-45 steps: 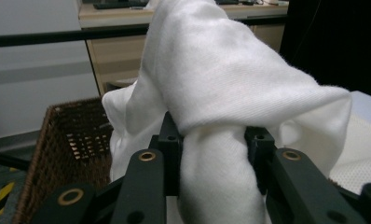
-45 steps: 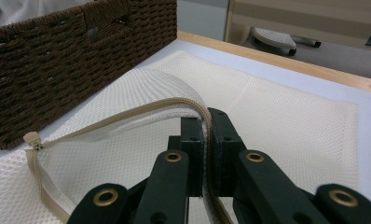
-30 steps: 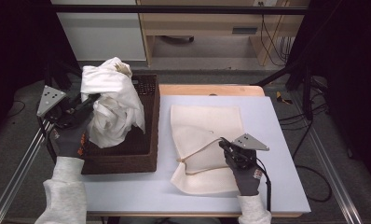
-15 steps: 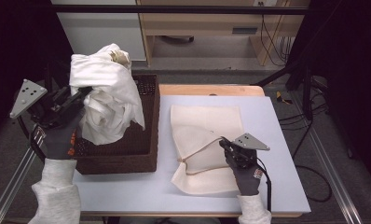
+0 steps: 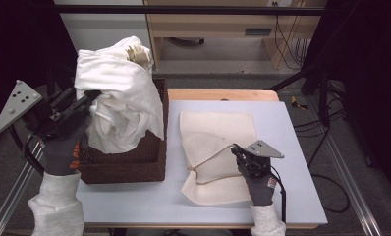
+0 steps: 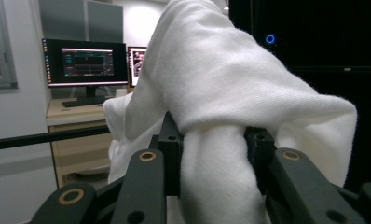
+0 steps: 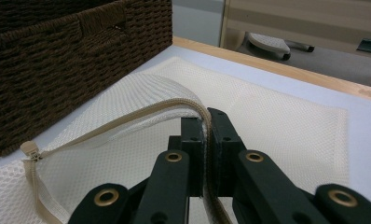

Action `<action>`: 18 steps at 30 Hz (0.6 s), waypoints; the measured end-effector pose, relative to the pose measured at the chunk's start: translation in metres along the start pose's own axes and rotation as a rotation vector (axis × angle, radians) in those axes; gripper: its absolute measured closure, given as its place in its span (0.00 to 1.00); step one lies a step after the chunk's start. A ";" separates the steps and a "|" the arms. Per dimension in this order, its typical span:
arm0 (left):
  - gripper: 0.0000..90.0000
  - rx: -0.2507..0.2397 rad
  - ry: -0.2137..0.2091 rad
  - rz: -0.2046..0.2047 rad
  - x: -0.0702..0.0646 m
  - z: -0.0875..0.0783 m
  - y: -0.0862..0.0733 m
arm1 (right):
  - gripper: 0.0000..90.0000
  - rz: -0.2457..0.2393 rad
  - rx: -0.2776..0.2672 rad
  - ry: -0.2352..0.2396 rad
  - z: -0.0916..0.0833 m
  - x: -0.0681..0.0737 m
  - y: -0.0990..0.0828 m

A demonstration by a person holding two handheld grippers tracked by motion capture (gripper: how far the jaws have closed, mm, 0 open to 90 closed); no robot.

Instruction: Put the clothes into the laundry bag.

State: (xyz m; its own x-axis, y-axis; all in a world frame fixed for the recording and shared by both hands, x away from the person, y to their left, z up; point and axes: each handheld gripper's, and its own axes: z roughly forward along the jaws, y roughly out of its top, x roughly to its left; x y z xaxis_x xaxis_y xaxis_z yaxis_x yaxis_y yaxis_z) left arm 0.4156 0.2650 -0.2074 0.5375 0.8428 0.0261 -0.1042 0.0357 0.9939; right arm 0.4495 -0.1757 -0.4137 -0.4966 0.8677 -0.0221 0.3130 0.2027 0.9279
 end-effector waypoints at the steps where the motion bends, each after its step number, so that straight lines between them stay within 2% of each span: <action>1: 0.74 -0.009 -0.017 0.008 -0.003 0.001 0.001 | 0.96 0.003 -0.001 -0.001 0.000 0.000 0.000; 8: 0.74 -0.002 -0.129 0.017 -0.036 0.001 -0.004 | 0.96 0.000 0.001 -0.012 0.003 -0.002 0.001; 15: 0.74 0.005 -0.246 0.022 -0.074 0.010 -0.019 | 0.96 0.014 -0.003 -0.017 0.004 -0.006 0.001; 18: 0.74 0.030 -0.300 0.004 -0.088 0.016 -0.030 | 0.96 0.018 -0.004 -0.018 0.004 -0.007 0.001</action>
State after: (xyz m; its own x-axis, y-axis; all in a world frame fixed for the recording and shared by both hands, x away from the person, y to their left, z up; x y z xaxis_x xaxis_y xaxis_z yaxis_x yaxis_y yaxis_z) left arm 0.3845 0.1814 -0.2374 0.7609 0.6464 0.0558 -0.0842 0.0130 0.9964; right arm 0.4562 -0.1799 -0.4145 -0.4762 0.8793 -0.0125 0.3179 0.1854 0.9298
